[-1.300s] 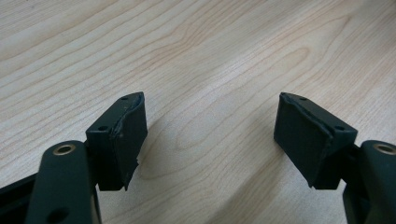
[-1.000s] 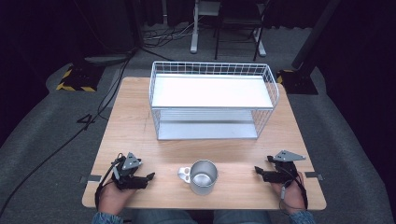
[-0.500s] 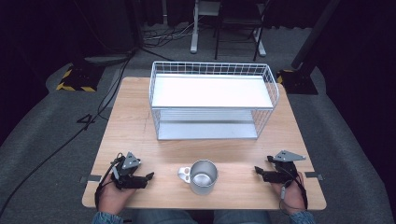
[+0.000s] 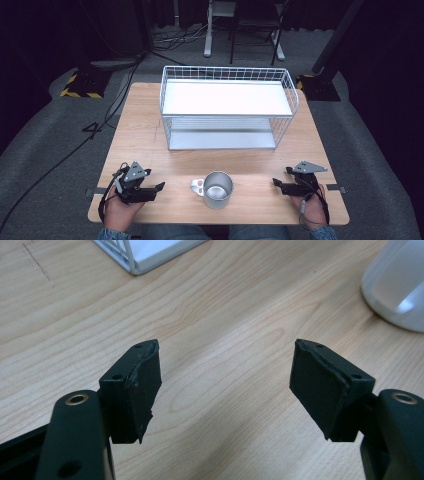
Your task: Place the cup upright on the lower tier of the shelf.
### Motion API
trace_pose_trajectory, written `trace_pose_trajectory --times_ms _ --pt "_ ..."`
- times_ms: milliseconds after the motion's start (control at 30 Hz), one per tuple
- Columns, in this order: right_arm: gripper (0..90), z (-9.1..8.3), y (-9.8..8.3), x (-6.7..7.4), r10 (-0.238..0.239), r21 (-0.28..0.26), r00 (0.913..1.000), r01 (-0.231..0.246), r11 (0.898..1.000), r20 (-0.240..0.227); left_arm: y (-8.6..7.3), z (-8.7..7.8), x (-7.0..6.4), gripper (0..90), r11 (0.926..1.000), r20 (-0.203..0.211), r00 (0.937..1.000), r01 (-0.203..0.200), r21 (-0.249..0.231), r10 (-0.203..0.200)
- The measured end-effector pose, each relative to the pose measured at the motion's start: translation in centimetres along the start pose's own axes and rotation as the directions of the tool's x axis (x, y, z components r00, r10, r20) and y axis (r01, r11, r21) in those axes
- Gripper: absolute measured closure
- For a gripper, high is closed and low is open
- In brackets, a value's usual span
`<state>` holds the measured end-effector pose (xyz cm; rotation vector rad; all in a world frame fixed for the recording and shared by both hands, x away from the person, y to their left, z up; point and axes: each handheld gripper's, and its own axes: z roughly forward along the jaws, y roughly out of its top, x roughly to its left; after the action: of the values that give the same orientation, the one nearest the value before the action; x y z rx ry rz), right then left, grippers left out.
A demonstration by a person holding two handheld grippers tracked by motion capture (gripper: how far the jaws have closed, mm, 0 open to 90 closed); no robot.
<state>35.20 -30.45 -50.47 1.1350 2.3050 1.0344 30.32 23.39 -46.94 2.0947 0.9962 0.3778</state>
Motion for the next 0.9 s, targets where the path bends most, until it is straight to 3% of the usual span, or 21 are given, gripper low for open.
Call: trace_pose_trajectory --times_ms 133,300,467,733,867,900 --pt "25.2 0.0 0.0 0.0 -0.001 0.000 1.0000 0.001 1.000 0.000 0.3 -0.7 -0.1 29.0 0.9992 0.032 0.9994 0.013 -0.037 -0.012" --pt "25.2 0.0 0.0 0.0 0.000 0.000 1.0000 0.000 1.000 0.000 0.9 -1.1 -0.9 29.3 0.9980 0.062 0.9979 -0.014 -0.062 0.018" --pt "25.3 0.0 0.0 0.0 0.000 0.000 1.0000 0.000 1.000 0.000 1.5 -1.2 -1.5 30.1 0.9970 0.096 0.9951 -0.015 -0.076 0.022" --pt "25.7 0.0 0.0 0.0 0.000 -0.001 1.0000 0.000 1.000 0.001 2.7 -0.9 -2.7 30.2 0.9928 0.170 0.9831 -0.049 -0.110 0.067" --pt "25.8 0.0 0.0 0.0 0.001 -0.001 1.0000 -0.001 1.000 0.001 3.3 -0.1 -3.9 30.3 0.9895 0.212 0.9705 -0.092 -0.112 0.114" --pt "25.8 0.0 0.0 0.0 0.000 -0.001 1.0000 0.000 1.000 0.001 3.3 -0.1 -3.9 30.3 0.9895 0.212 0.9705 -0.092 -0.112 0.114"
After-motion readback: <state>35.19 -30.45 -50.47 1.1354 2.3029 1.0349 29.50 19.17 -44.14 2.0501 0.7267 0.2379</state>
